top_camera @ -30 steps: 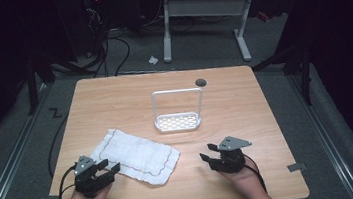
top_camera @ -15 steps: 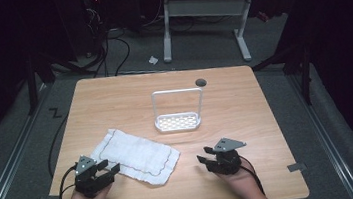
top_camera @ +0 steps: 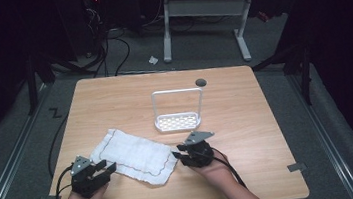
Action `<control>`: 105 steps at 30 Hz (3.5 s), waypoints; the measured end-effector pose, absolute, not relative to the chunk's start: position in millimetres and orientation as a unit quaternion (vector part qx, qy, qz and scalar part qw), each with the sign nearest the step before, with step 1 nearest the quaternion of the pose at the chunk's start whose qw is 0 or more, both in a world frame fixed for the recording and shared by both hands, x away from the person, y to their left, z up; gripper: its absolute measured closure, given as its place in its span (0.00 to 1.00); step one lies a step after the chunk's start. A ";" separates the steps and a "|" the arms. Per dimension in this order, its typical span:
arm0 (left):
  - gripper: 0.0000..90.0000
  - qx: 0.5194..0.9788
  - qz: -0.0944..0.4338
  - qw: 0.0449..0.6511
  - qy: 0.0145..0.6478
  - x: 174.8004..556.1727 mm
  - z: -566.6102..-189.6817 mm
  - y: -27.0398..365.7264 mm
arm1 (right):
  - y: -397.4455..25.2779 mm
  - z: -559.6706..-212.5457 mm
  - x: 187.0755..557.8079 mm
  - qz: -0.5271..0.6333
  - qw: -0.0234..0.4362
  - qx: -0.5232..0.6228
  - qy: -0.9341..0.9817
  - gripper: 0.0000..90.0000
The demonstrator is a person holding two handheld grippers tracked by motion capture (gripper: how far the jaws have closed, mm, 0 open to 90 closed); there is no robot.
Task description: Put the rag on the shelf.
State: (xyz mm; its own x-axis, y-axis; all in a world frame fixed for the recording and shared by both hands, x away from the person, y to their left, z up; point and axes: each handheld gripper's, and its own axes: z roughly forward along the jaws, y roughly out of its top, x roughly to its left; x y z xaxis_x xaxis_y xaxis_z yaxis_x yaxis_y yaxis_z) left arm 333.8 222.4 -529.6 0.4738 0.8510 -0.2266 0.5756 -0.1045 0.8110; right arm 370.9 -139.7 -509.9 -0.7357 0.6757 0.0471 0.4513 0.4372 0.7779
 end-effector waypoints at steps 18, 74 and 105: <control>0.58 0.730 0.136 0.472 0.475 333.1 -525.7 222.0 | -124.4 -532.2 361.4 0.382 0.111 0.327 0.857 0.98; 0.60 0.835 0.120 0.391 0.368 317.0 -531.8 130.6 | -124.3 -528.8 361.6 0.372 0.096 0.309 0.870 0.94; 0.49 0.796 0.084 0.448 0.398 386.9 -531.9 73.7 | -246.9 -527.1 330.5 0.414 0.149 0.416 0.796 0.69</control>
